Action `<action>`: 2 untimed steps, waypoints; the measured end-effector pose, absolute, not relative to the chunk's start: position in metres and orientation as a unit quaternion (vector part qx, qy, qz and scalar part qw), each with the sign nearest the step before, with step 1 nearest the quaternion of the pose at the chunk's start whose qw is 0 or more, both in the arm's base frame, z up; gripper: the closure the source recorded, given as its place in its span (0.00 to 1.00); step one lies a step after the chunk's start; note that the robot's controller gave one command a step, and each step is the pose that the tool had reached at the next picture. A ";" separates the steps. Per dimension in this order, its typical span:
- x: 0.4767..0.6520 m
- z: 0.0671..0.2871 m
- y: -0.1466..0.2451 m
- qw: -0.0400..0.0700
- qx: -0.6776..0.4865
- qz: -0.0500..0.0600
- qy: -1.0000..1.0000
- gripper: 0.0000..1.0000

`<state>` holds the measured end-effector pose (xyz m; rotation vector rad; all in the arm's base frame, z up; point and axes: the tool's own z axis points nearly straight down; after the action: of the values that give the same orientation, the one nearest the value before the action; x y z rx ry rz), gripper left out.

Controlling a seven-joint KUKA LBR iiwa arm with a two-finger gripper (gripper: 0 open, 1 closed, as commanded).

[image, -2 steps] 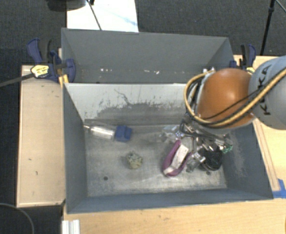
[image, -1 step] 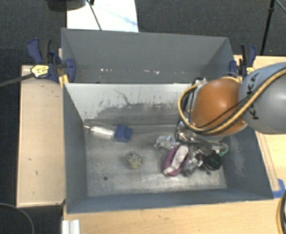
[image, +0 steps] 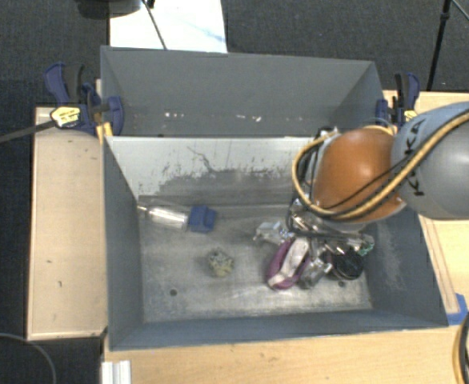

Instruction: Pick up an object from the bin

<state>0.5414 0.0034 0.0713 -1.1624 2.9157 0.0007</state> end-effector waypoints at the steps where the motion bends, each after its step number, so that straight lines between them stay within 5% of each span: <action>1: 0.541 0.072 0.002 -0.001 -0.369 0.000 0.929 1.00; 2: 0.543 0.139 0.003 0.004 -0.365 -0.001 0.931 1.00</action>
Offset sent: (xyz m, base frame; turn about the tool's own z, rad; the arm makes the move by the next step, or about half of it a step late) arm 0.0000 0.0000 0.0000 0.0000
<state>0.5433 0.0025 0.1390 -1.1450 2.9167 -0.0032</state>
